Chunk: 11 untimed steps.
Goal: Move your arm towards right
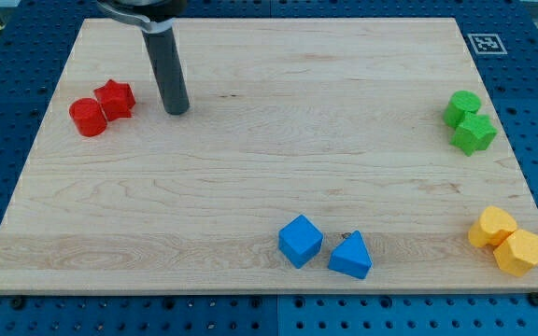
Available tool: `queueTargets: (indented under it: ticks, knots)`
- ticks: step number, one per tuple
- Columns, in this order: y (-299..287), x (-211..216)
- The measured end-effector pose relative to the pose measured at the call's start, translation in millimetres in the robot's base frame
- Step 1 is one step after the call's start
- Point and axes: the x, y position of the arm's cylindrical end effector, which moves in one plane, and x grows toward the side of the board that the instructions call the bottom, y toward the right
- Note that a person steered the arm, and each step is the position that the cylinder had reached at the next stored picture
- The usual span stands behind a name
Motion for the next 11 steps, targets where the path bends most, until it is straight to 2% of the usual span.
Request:
queueTargets:
  ticks: [5,8,9,11]
  knots:
    - [51,27]
    - [93,59]
    - [130,71]
    - [167,70]
